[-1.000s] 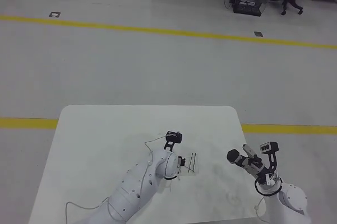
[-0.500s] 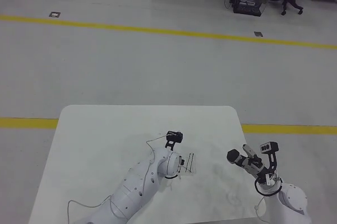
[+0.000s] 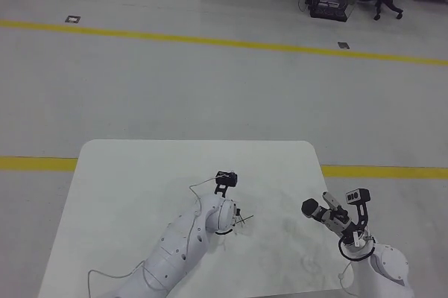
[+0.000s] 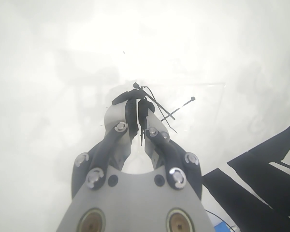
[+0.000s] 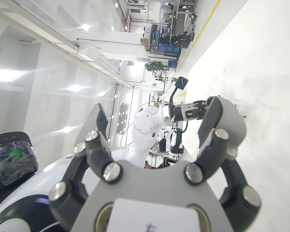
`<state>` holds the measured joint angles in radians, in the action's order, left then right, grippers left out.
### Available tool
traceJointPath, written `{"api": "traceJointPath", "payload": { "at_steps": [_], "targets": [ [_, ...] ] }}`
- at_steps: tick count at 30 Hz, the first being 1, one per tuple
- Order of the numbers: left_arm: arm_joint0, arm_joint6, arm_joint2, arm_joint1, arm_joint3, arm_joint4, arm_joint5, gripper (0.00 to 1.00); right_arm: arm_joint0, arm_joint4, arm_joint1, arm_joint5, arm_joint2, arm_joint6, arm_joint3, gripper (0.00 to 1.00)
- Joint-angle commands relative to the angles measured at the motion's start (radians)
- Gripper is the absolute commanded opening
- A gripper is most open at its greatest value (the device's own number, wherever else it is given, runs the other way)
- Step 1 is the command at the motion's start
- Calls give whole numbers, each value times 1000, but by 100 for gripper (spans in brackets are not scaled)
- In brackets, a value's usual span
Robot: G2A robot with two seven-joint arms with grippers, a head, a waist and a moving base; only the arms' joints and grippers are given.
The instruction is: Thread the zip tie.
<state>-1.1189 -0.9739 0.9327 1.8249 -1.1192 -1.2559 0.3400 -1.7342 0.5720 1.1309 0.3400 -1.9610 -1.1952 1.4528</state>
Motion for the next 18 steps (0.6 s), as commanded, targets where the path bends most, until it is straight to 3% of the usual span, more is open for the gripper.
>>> {"api": "traceJointPath", "payload": {
  "at_steps": [1,12,18],
  "targets": [
    [-5,-6,8,-1,-8,-16,0,0,0,0,0,0,0,0,0,100],
    [-45,-48,99,-7,-59,-171,0,0,0,0,0,0,0,0,0,100],
    [-59,-78,117,-9,-70,-215,0,0,0,0,0,0,0,0,0,100]
  ]
}}
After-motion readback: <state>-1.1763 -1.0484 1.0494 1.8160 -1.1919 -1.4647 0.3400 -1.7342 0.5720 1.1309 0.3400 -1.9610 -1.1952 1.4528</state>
